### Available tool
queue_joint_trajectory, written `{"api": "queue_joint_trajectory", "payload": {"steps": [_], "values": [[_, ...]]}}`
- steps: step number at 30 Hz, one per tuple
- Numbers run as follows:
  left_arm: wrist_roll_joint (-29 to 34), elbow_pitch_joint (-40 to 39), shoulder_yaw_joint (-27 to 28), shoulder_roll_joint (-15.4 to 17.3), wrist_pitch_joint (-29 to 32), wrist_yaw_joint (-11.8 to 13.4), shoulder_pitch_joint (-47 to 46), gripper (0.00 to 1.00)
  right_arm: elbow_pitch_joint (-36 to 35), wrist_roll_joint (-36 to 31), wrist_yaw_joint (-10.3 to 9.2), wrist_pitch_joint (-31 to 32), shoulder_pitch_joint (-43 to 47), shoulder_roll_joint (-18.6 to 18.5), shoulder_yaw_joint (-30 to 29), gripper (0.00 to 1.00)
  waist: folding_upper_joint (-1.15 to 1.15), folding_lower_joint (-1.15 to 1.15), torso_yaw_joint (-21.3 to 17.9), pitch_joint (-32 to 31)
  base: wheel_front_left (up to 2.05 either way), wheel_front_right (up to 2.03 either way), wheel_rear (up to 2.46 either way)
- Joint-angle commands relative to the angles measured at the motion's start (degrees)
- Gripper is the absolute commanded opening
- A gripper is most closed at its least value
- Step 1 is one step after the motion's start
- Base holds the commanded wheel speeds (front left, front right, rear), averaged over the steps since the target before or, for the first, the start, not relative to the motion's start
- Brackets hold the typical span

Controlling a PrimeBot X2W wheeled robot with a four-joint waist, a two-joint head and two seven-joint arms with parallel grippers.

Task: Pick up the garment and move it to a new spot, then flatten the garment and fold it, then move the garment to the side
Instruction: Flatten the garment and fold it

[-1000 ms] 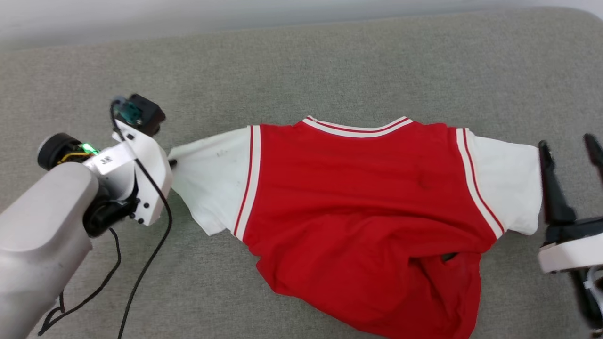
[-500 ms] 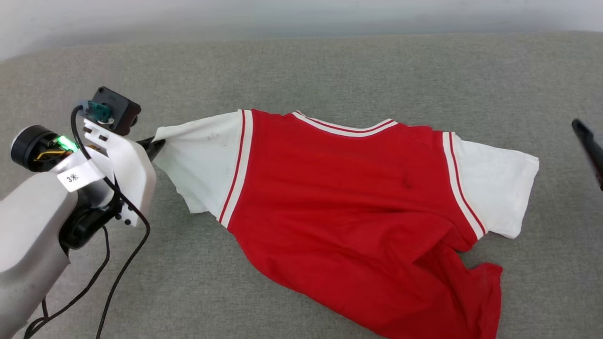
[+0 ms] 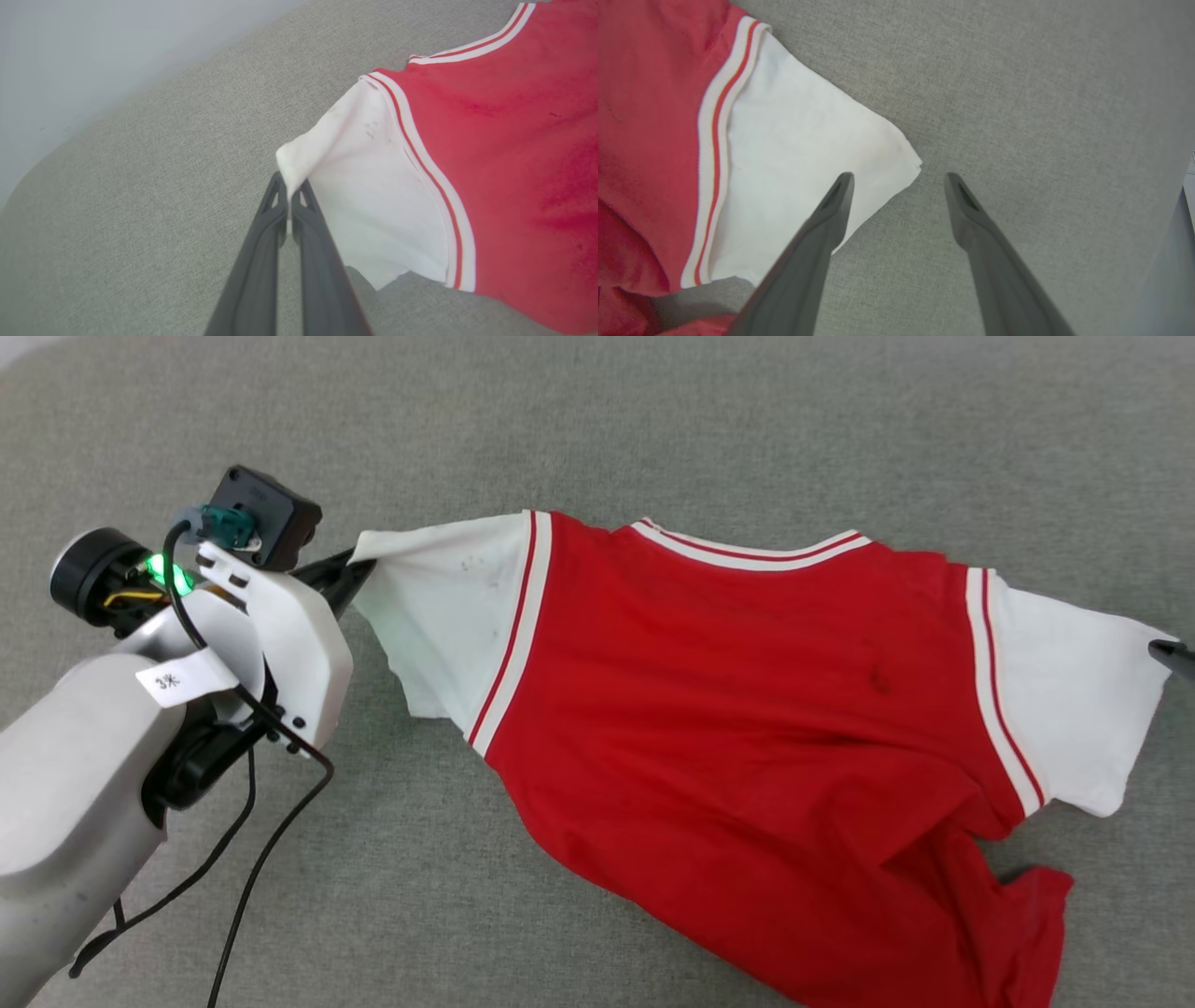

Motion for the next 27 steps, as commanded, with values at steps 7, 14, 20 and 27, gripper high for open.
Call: {"api": "queue_joint_trajectory", "payload": {"steps": [7,14,20,27], "values": [[1.20,-1.71,0.49,-0.57,-1.04,0.73,-2.18,0.00,7.98,-0.94,-0.06,-1.11,-4.21,2.91,4.88,1.00,0.00,0.00,1.41,4.18,0.00,0.00,0.00],[1.58,-1.45,0.39,-1.15,-1.67,0.88,-2.83,0.00,13.99,0.19,-0.04,-2.14,-1.54,4.03,12.22,1.00,0.00,0.00,1.43,5.42,0.00,0.00,0.00],[1.25,-0.22,0.19,-0.87,-2.01,0.50,-2.21,0.00,15.13,2.07,-0.06,-7.92,-3.71,3.87,14.24,0.00,0.00,0.00,0.66,5.01,0.00,0.00,0.00],[1.97,0.64,0.20,-1.17,-4.54,0.36,-1.67,0.00,13.59,1.72,-0.07,-17.46,-8.21,2.22,14.73,0.00,0.00,0.00,-0.19,1.75,0.00,0.00,0.00]]}}
